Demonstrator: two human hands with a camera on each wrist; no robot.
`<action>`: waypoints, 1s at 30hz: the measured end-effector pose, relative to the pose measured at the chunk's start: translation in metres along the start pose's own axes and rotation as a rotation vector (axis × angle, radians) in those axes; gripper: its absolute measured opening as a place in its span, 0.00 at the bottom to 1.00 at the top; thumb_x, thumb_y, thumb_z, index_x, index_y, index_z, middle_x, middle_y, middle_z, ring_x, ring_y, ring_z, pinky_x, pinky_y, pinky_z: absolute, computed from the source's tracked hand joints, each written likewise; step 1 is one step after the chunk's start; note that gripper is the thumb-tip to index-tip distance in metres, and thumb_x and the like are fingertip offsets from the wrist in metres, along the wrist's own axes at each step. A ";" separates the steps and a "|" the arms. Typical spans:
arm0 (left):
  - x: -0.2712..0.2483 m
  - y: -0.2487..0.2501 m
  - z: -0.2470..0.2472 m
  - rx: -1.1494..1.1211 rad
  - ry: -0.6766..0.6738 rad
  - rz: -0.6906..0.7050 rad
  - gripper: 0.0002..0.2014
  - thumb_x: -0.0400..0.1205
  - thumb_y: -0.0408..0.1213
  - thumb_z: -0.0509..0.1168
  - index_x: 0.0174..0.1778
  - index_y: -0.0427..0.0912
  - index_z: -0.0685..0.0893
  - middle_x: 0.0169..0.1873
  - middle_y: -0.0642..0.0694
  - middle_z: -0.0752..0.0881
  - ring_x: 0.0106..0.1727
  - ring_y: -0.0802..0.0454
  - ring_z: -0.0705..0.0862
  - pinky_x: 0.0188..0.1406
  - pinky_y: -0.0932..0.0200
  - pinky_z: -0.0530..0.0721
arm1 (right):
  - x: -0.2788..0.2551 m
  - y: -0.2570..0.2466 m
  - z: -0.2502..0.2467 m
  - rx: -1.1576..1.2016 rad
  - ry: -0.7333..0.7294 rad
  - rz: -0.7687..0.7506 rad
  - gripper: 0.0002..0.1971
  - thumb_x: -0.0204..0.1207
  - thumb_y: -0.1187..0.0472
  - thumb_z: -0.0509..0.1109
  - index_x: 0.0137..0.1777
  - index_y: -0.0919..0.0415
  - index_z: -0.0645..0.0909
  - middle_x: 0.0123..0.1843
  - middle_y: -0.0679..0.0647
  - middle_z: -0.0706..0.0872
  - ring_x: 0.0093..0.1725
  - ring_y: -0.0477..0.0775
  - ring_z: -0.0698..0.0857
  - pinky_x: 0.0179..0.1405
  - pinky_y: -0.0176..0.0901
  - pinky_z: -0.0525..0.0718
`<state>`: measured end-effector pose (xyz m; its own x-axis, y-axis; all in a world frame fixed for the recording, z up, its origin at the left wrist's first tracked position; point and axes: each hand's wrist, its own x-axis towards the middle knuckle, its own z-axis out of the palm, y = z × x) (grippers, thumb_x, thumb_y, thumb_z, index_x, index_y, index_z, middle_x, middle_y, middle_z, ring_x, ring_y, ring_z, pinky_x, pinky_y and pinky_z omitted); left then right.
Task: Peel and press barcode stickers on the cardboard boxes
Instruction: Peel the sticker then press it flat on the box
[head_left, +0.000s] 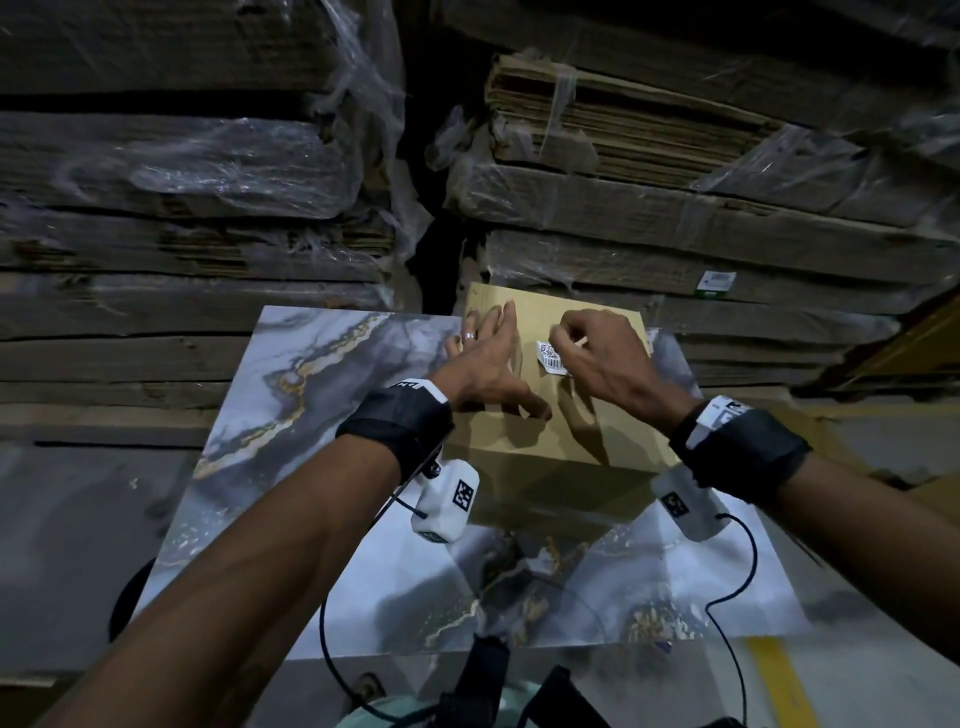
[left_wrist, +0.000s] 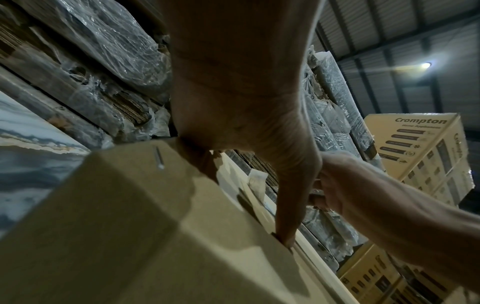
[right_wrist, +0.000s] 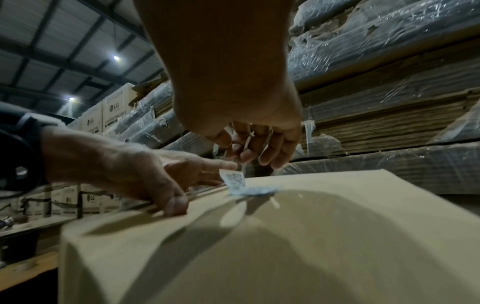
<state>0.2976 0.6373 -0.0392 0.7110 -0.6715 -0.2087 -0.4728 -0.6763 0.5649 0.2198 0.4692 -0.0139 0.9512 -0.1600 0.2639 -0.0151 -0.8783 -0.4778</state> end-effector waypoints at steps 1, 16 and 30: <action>0.000 0.000 0.000 0.001 -0.001 -0.001 0.77 0.61 0.65 0.83 0.88 0.47 0.30 0.89 0.46 0.35 0.87 0.39 0.30 0.83 0.26 0.39 | 0.004 0.000 -0.005 0.012 -0.018 0.004 0.18 0.84 0.50 0.60 0.38 0.58 0.83 0.34 0.54 0.86 0.37 0.59 0.84 0.38 0.58 0.84; -0.001 0.001 -0.001 0.006 0.002 -0.028 0.77 0.60 0.64 0.83 0.88 0.47 0.31 0.89 0.48 0.36 0.88 0.39 0.32 0.84 0.26 0.40 | 0.058 0.004 -0.020 -0.238 -0.496 -0.395 0.12 0.77 0.67 0.77 0.56 0.50 0.92 0.65 0.53 0.80 0.60 0.49 0.80 0.56 0.43 0.80; -0.002 0.003 -0.001 0.012 0.001 -0.039 0.77 0.60 0.64 0.83 0.88 0.48 0.31 0.89 0.49 0.34 0.88 0.41 0.31 0.84 0.28 0.38 | 0.037 0.040 -0.026 -0.127 -0.294 -0.433 0.12 0.76 0.70 0.79 0.53 0.53 0.94 0.60 0.53 0.85 0.52 0.47 0.85 0.50 0.38 0.86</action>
<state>0.2952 0.6367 -0.0364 0.7294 -0.6444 -0.2296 -0.4513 -0.7056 0.5464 0.2462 0.4166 -0.0017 0.9244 0.3461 0.1600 0.3781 -0.8862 -0.2676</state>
